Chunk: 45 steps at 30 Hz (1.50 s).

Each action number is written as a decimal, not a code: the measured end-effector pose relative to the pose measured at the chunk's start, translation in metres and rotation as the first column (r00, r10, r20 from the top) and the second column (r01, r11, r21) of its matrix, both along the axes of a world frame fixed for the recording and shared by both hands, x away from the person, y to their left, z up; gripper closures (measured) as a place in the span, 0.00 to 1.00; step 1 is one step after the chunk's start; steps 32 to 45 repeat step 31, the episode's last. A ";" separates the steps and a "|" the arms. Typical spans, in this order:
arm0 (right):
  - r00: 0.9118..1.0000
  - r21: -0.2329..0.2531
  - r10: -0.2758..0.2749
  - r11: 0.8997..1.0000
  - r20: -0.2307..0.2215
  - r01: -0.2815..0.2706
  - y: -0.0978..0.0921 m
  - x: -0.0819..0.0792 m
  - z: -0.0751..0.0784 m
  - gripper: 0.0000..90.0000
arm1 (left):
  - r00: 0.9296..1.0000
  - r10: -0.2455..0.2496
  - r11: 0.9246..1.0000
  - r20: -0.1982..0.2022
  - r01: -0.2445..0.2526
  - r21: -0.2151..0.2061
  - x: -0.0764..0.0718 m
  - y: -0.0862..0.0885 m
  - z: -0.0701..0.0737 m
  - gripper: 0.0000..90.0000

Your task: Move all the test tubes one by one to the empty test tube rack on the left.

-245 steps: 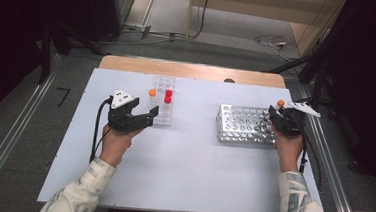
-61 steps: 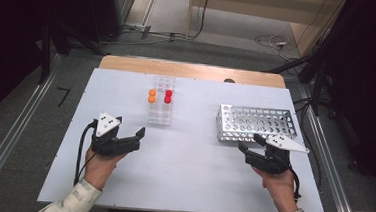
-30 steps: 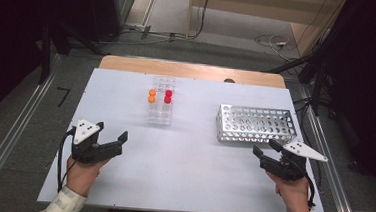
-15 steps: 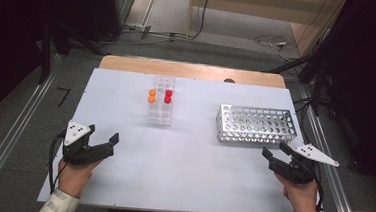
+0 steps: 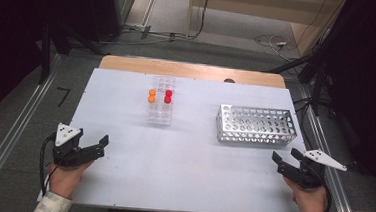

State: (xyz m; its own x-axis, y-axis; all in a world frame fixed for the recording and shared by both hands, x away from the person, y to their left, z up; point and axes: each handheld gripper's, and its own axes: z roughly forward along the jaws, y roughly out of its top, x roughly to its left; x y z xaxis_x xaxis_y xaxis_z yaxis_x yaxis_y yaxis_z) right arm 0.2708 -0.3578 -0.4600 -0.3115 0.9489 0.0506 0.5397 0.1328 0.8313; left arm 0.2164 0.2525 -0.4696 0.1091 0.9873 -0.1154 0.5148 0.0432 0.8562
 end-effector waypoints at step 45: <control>0.995 -0.002 -0.091 0.996 -0.050 0.091 -0.023 0.010 -0.021 0.27 | 0.997 0.050 0.997 -0.052 -0.047 0.055 0.008 0.012 -0.019 0.14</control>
